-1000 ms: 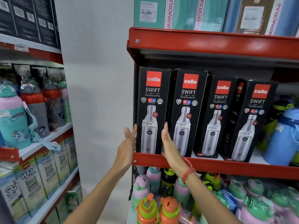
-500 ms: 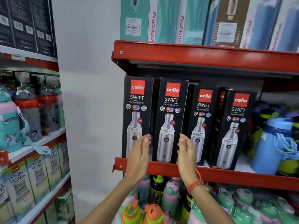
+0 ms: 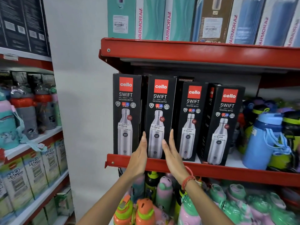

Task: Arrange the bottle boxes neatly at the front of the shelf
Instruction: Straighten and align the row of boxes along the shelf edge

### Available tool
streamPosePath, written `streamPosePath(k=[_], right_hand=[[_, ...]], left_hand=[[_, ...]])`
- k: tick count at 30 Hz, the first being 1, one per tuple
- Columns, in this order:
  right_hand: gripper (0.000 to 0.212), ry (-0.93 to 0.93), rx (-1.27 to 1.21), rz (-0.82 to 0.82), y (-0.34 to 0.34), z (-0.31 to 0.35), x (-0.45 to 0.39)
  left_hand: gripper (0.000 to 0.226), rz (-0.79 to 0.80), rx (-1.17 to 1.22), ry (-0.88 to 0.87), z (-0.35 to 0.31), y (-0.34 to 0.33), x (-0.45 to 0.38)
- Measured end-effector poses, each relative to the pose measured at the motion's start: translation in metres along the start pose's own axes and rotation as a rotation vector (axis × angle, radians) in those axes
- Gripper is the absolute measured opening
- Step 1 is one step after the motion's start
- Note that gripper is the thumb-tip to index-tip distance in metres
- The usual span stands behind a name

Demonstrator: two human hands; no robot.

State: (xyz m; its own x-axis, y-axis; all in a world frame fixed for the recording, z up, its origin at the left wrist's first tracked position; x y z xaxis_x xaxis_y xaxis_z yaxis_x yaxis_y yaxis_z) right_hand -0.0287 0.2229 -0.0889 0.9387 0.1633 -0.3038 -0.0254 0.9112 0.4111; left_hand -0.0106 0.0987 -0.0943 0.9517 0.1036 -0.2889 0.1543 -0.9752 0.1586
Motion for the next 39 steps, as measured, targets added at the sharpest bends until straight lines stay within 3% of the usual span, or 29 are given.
streamPosePath(k=[4,9,13,15,18,21,25,27,31,39], right_hand=[[0.063,0.021,0.046,0.014,0.004,0.002,0.003],[0.062,0.034,0.097,0.026,0.006,0.000,0.006],[0.060,0.053,0.087,0.025,0.009,0.000,0.006],[0.057,0.060,0.069,-0.014,0.017,-0.002,0.008],[0.051,0.061,0.048,-0.202,0.046,-0.006,0.011],[0.046,0.020,0.060,-0.379,0.081,-0.019,0.017],[0.053,-0.076,0.079,-0.405,0.106,-0.043,0.018],[0.059,-0.115,0.079,-0.323,0.105,-0.052,0.015],[0.060,-0.123,0.108,-0.155,0.099,-0.052,0.009],[0.057,-0.135,0.346,-0.086,0.111,-0.044,0.011]], left_hand=[[0.071,-0.048,0.012,0.008,0.002,0.008,0.003],[0.044,-0.050,0.017,0.002,0.003,0.012,0.006],[0.060,-0.070,0.009,-0.021,0.002,0.014,0.006],[0.062,-0.143,-0.038,-0.094,-0.005,0.018,0.010],[0.045,-0.329,-0.152,-0.299,-0.029,0.023,0.021],[0.037,-0.289,-0.147,-0.492,-0.055,-0.003,0.026],[0.050,0.144,-0.023,-0.277,-0.047,-0.085,0.016],[0.067,0.229,-0.010,-0.148,-0.030,-0.116,0.011],[0.082,0.255,-0.018,0.027,-0.008,-0.143,-0.001],[0.083,0.142,-0.115,0.007,-0.012,-0.127,-0.007]])
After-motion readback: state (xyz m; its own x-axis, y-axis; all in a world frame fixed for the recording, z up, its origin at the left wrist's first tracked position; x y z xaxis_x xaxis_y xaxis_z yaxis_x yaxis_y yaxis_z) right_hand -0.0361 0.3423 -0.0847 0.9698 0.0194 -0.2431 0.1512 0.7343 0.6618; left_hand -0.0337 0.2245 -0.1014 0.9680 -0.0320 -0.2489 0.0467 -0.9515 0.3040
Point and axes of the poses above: each hand's wrist, its own x-axis away from the middle knuckle, its own y-axis out of the back of the hand, z = x × y, the point moved 10 cm from there along -x, towards the middle knuckle, and after that the axes turned 8 degrees about x, right-handed, at the moved point
